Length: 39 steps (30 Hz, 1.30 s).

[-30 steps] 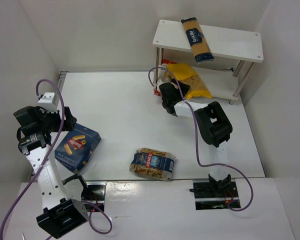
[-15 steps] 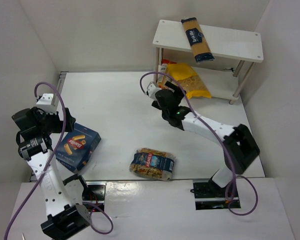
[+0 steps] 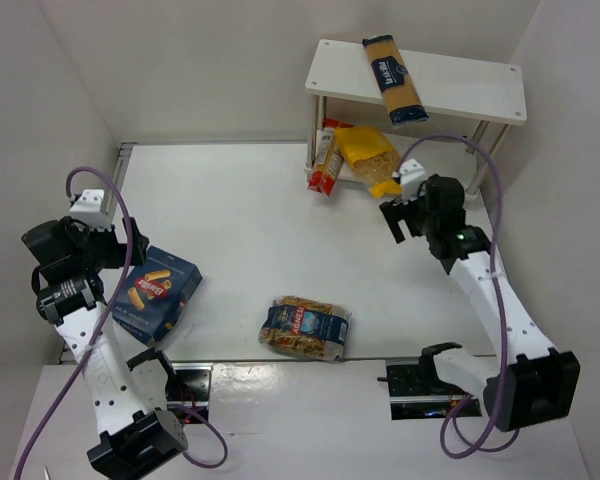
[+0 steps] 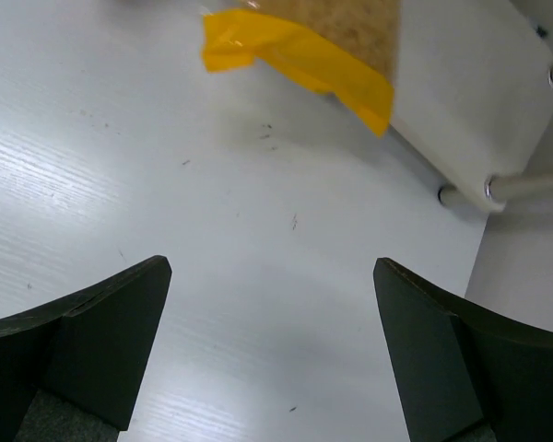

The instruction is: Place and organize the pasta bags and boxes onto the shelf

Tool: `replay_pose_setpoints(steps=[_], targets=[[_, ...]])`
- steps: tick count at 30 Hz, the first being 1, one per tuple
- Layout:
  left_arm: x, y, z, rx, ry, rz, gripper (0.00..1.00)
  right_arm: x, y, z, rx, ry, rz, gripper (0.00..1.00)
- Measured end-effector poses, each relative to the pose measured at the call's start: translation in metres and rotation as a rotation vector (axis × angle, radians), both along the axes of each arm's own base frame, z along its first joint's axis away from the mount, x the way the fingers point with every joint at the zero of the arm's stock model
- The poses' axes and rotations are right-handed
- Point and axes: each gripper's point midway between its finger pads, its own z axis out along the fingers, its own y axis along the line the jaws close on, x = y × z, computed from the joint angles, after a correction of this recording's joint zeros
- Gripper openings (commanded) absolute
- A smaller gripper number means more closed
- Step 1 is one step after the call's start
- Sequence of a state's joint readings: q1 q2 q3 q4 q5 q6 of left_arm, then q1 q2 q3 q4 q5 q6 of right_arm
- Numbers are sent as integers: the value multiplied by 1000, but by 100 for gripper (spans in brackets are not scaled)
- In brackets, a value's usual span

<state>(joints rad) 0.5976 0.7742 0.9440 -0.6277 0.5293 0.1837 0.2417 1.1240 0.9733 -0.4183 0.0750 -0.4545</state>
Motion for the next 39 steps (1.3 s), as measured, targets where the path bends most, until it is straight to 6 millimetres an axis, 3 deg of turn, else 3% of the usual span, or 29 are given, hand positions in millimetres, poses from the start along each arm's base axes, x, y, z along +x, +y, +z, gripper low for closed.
replay_pose_setpoints(steps=[9, 18, 27, 39], targets=[[1, 2, -4, -8, 11, 5, 100, -37, -91, 35, 288, -126, -316, 99], [3, 6, -12, -11, 30, 21, 100, -58, -130, 15, 401, -91, -450, 99], [5, 10, -17, -14, 45, 31, 100, -55, -126, -4, 456, -11, -432, 99], [5, 10, -18, -16, 49, 31, 100, -54, -125, -8, 463, 2, -426, 99]])
